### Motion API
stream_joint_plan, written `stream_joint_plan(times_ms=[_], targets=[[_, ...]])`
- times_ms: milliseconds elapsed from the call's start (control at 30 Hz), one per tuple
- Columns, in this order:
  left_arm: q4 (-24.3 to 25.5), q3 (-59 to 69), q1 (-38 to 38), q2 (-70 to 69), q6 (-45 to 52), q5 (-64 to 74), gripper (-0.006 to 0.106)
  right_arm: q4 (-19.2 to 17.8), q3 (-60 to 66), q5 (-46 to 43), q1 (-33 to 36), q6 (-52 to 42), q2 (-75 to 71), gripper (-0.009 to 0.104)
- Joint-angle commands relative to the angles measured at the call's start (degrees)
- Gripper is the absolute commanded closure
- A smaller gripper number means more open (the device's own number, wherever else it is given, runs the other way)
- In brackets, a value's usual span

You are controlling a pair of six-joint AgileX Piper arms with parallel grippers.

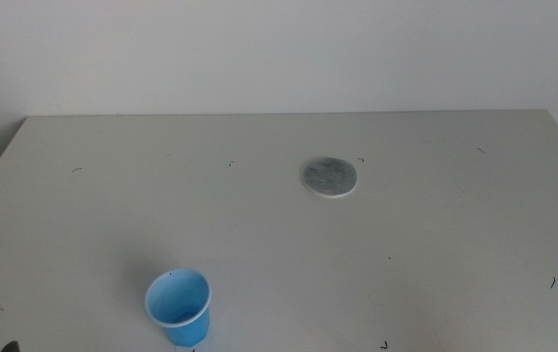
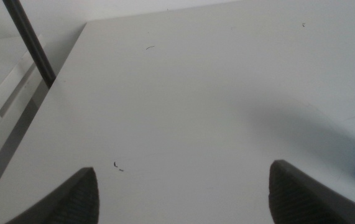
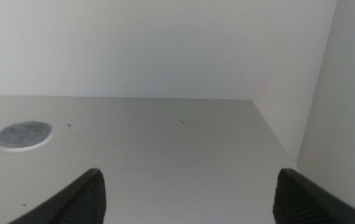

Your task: Place an empty cup on a cup mat.

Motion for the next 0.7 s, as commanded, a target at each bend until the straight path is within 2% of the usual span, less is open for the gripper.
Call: stream_joint_plan(times_ms=[0, 300, 667], targets=[[-0.6, -3.0, -0.4, -0.7, -2.0, -3.3, 0.001, -0.8, -0.5, -4.3, 0.0, -0.3, -1.5, 0.001], [-0.6, -15.7, -0.4, 6.0, -8.5, 6.1, 0.001, -0.8, -0.5, -4.3, 0.0, -0.3, -1.5, 0.001], [-2.2, -35.6, -0.4, 17.6, -9.0, 14.3, 0.001, -0.8, -0.5, -4.3, 0.0, -0.3, -1.5, 0.001]])
